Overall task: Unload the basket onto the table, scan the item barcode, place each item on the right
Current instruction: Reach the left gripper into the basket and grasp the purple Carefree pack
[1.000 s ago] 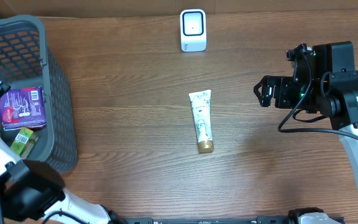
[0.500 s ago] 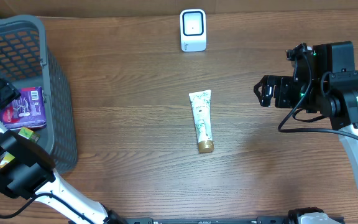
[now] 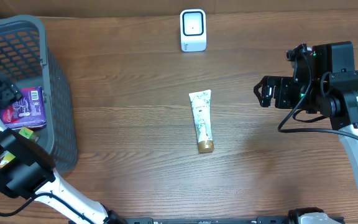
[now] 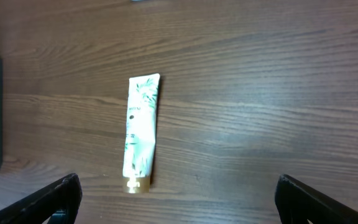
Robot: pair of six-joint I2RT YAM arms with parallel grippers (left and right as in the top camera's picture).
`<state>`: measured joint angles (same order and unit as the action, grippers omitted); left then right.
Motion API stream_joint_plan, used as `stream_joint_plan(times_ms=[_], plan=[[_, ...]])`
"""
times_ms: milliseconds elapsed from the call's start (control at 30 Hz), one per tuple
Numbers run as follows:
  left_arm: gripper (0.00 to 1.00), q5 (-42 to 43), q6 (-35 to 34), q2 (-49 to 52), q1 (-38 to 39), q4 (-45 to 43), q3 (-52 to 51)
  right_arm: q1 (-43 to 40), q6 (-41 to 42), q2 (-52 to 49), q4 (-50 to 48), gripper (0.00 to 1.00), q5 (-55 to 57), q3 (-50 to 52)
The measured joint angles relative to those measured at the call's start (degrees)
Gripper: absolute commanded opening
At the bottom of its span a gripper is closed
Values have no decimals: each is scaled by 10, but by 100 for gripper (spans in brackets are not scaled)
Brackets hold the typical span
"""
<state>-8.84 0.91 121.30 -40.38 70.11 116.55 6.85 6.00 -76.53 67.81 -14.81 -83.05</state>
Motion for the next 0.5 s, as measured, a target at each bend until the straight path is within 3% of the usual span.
stream_joint_plan(times_ms=[500], plan=[[79,-35,12,0,0,-98,-104,0,0,0,3,100,0,0]])
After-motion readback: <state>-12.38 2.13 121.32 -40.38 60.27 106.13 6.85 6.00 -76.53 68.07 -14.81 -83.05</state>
